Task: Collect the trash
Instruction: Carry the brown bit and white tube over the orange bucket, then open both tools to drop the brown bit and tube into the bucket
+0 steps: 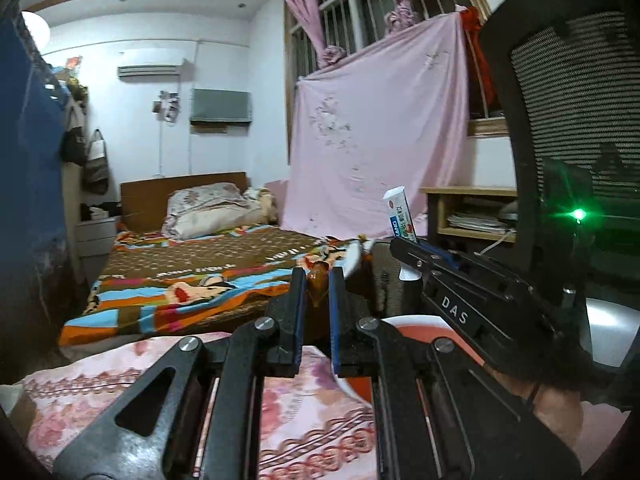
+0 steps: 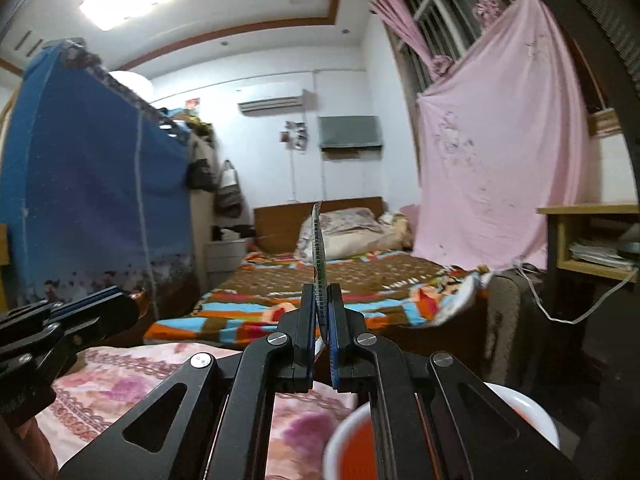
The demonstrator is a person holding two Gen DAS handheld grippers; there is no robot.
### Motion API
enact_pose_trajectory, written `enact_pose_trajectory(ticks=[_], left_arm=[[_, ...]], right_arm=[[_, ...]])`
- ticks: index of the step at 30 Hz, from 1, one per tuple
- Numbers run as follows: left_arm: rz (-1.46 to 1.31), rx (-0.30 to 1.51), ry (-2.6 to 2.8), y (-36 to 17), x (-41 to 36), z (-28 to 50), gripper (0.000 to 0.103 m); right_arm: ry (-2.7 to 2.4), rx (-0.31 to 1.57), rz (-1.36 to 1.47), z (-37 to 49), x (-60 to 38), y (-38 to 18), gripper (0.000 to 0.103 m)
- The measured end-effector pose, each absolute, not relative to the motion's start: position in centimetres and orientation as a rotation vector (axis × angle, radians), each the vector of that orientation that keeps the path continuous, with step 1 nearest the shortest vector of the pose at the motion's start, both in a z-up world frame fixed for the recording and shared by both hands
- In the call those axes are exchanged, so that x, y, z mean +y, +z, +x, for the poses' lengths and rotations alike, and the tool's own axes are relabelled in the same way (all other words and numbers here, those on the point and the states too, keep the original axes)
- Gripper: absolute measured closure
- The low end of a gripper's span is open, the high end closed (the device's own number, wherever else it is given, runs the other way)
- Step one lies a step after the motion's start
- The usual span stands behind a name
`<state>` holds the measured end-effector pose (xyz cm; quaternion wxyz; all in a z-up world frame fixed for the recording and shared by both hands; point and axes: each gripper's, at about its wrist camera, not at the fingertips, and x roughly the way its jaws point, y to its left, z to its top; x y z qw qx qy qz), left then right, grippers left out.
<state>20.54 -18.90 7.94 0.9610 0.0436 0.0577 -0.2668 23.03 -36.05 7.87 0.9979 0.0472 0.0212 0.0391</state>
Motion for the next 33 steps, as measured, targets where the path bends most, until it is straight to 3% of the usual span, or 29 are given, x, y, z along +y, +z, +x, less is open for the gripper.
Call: enact_pose_trajectory(ticks=[14, 33], left_arm=[[0.049, 0.34, -0.663, 5.1, -24.5, 24.0, 0.103], [-0.03, 0.577, -0.751, 3.3, -27.0, 26.5, 0.103]], right_arm=[[-0.025, 0.268, 0.202, 24.6, -41.4, 5.3, 0.099], [-0.053, 0.334, 0.24, 24.6, -42.4, 4.3, 0.097]])
